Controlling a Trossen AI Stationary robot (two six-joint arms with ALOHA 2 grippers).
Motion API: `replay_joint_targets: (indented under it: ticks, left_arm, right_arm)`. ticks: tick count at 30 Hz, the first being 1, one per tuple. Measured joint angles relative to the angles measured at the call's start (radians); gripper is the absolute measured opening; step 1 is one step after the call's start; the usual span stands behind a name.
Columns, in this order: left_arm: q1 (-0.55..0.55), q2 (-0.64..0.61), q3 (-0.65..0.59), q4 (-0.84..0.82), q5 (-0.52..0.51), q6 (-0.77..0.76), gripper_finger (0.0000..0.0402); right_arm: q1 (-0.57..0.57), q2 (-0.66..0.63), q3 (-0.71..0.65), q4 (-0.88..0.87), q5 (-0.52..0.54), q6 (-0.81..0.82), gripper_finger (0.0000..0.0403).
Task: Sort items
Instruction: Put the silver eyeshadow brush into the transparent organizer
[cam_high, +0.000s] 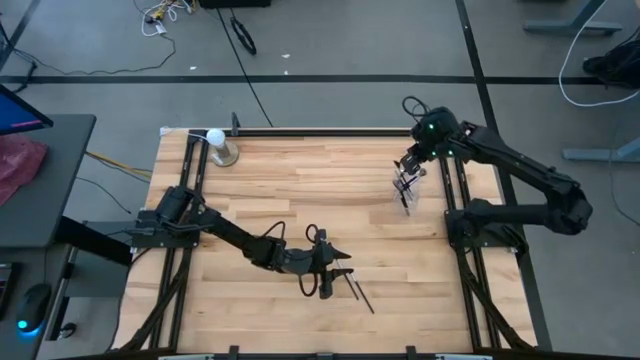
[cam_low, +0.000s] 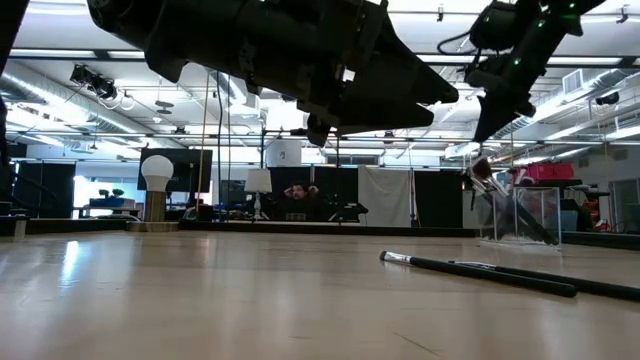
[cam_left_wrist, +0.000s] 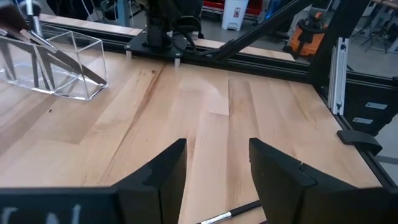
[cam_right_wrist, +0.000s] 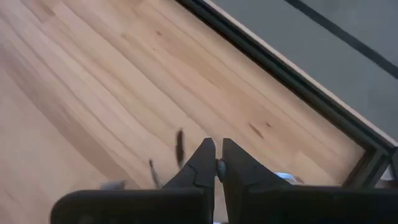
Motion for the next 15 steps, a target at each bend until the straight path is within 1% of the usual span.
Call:
replay_joint_targets:
  ticks: [7, 11, 15]
  left_arm:
    - [-0.002, 0.0, 0.0, 0.0, 0.0, 0.0, 0.0177]
    - [-0.002, 0.0, 0.0, 0.0, 0.0, -0.001, 0.0177]
    - [-0.002, 0.0, 0.0, 0.0, 0.0, -0.001, 0.0177]
  right_arm:
    - [-0.03, 0.027, -0.008, 0.002, -0.025, -0.03, 0.0009]
    - [-0.03, 0.004, -0.004, 0.0, -0.025, -0.044, 0.0009]
    - [-0.03, -0.037, 0.036, -0.037, -0.023, -0.042, 0.0009]
